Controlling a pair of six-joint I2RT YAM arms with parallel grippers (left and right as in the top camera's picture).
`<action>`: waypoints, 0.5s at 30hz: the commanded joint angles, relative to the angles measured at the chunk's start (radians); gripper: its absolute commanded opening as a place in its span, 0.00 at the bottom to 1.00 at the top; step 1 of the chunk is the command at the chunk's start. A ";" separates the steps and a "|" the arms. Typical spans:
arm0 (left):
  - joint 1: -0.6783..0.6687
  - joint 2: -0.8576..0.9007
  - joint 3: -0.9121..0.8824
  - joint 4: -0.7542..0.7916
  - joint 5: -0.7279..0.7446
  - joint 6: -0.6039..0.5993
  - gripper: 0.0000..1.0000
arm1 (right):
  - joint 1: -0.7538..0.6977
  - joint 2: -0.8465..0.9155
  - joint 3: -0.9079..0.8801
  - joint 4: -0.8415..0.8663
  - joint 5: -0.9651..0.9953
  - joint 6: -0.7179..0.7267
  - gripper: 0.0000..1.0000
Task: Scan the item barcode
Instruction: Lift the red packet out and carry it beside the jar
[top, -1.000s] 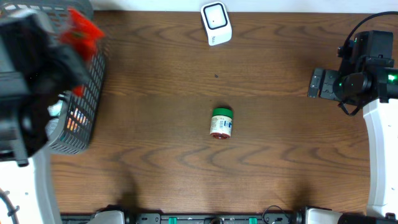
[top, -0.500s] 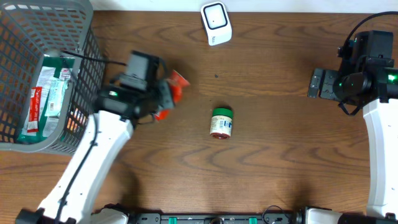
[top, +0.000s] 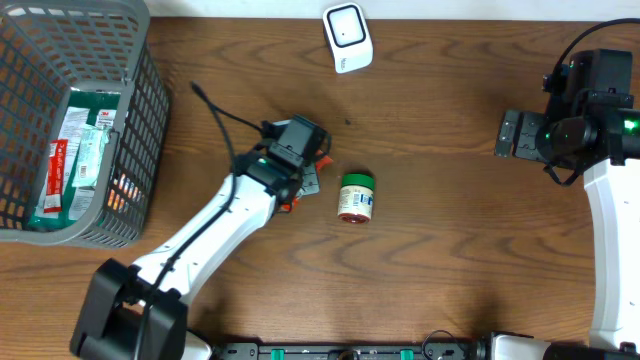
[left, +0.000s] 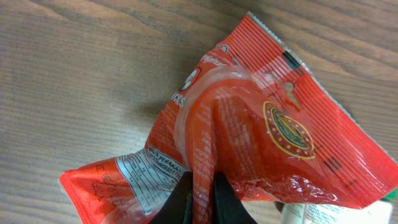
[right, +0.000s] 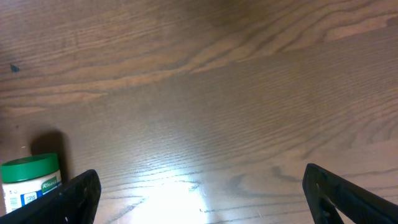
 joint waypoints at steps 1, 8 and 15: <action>-0.008 0.003 0.004 0.009 -0.091 -0.011 0.22 | -0.002 -0.001 0.010 0.002 0.009 0.014 0.99; 0.016 -0.091 0.072 -0.022 -0.056 0.060 0.73 | -0.002 -0.001 0.010 0.002 0.009 0.015 0.99; 0.015 -0.105 0.066 -0.093 0.035 0.060 0.07 | -0.002 -0.001 0.010 0.002 0.009 0.014 0.99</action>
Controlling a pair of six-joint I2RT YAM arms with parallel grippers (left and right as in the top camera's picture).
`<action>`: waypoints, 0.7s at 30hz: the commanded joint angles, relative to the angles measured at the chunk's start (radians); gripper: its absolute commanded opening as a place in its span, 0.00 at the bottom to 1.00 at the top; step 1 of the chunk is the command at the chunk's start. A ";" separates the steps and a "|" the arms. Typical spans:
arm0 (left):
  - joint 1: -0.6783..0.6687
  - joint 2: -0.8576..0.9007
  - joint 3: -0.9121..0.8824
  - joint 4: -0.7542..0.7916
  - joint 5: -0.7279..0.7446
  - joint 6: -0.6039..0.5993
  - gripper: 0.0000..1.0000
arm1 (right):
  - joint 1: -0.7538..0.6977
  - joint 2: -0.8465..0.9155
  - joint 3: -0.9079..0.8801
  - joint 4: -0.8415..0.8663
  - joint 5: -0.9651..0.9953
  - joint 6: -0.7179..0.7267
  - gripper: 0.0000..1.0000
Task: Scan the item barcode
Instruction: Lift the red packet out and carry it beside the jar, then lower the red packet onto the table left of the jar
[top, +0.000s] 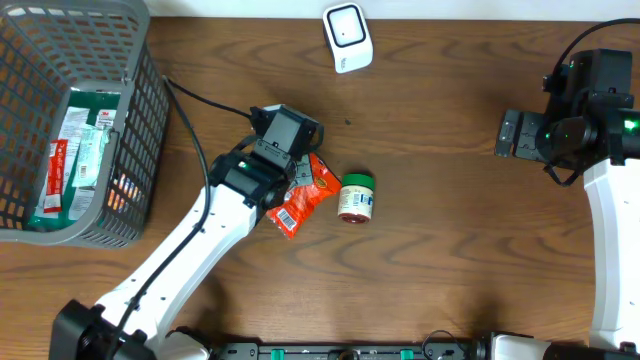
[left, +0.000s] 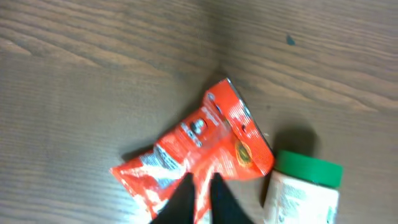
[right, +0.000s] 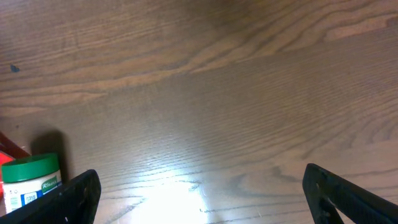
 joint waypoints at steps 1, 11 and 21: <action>0.001 0.029 0.005 -0.034 0.083 0.014 0.07 | -0.002 -0.001 0.010 0.002 0.009 0.015 0.99; -0.001 0.207 -0.048 -0.041 0.184 0.055 0.08 | -0.002 -0.001 0.010 0.002 0.009 0.015 0.99; 0.000 0.345 -0.044 -0.082 0.216 0.097 0.08 | -0.002 -0.001 0.010 0.002 0.009 0.015 0.99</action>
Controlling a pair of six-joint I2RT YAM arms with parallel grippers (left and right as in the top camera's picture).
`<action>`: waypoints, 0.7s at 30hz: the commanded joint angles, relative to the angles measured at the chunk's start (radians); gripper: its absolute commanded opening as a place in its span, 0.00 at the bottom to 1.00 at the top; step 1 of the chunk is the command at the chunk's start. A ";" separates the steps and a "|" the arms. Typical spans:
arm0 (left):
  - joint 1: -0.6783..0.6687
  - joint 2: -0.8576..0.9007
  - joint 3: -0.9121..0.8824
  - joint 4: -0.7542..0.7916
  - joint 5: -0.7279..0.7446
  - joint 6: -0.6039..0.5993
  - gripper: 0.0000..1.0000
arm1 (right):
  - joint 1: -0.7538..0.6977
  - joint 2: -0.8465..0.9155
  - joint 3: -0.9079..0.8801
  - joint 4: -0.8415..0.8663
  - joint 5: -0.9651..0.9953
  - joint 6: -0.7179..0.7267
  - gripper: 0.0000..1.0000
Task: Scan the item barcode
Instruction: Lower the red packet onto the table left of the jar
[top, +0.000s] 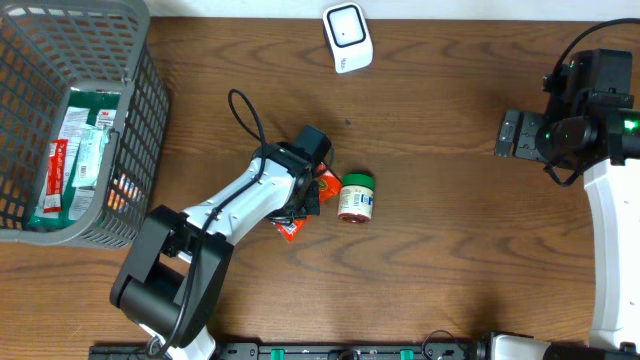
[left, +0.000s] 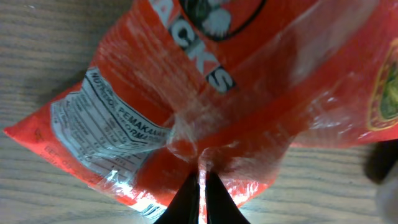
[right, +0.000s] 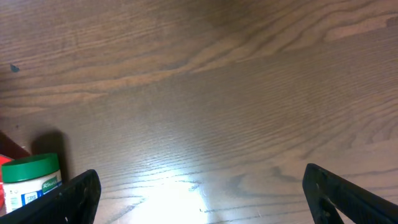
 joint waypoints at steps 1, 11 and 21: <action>0.001 -0.002 -0.002 -0.008 0.020 0.045 0.08 | -0.002 -0.001 0.010 0.002 0.009 0.015 0.99; 0.059 -0.140 0.074 0.006 -0.078 0.089 0.17 | -0.002 -0.001 0.010 0.002 0.009 0.014 0.99; 0.127 -0.055 0.061 -0.024 -0.297 0.089 0.17 | -0.002 -0.001 0.010 0.002 0.009 0.015 0.99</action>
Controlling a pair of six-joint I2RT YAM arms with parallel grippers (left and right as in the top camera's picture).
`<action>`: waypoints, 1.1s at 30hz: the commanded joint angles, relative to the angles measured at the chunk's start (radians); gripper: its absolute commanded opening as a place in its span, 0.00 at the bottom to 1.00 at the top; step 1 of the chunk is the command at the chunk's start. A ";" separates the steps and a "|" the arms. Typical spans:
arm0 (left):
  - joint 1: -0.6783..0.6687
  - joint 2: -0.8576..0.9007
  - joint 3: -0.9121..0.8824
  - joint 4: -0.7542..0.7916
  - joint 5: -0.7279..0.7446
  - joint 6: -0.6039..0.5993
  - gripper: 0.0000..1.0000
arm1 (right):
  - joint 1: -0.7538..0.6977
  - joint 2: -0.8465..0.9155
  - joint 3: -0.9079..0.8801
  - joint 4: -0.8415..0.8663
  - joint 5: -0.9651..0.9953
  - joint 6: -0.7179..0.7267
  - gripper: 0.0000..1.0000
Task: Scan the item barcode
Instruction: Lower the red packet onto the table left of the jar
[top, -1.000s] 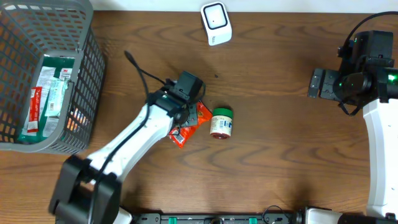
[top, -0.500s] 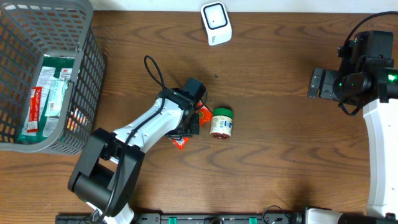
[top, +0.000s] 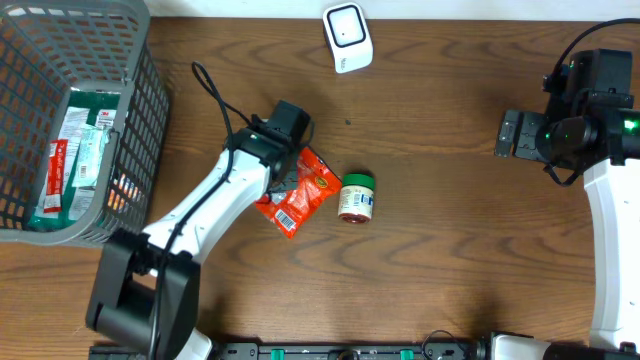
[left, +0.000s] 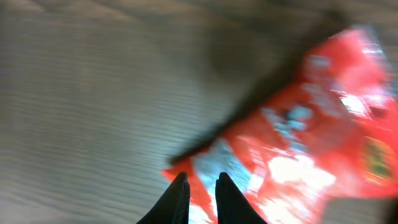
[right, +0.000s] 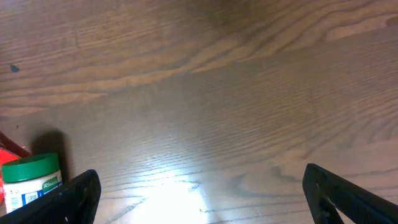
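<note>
A red snack packet (top: 299, 190) lies on the wooden table just left of a green-lidded jar (top: 357, 197), with a white label near its lower end. My left gripper (top: 285, 150) hovers over the packet's upper left part. The left wrist view is blurred: the gripper (left: 201, 179) has its fingers a little apart, with the packet (left: 292, 149) below and beyond them. The white scanner (top: 347, 37) stands at the back edge. Far to the right, my right gripper (right: 202, 199) stands wide open over bare wood, holding nothing.
A grey mesh basket (top: 130, 130) with several packaged goods stands at the far left. The jar (right: 31, 180) shows at the left edge of the right wrist view. My left arm's cable (top: 215, 95) loops over the table behind the packet.
My left gripper was low and pinched shut on the packet, its arm covering it. Now it is higher and further back left, its fingers slightly parted, and the packet lies uncovered. The right arm has not moved.
My left gripper was shut on the red packet close to the table. Then it was higher with the packet still pinched, beside the jar. Then it was low again, tight on the packet. Now its fingers are parted above the packet, which lies by the jar.
</note>
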 joint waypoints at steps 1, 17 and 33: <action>0.037 0.059 -0.004 -0.007 -0.076 0.010 0.17 | -0.002 -0.001 0.010 0.001 0.009 0.015 0.99; 0.044 0.125 -0.006 -0.057 0.229 0.010 0.17 | -0.002 -0.001 0.010 0.002 0.009 0.014 0.99; 0.055 0.127 -0.021 0.050 -0.007 0.043 0.17 | -0.002 -0.001 0.010 0.002 0.009 0.014 0.99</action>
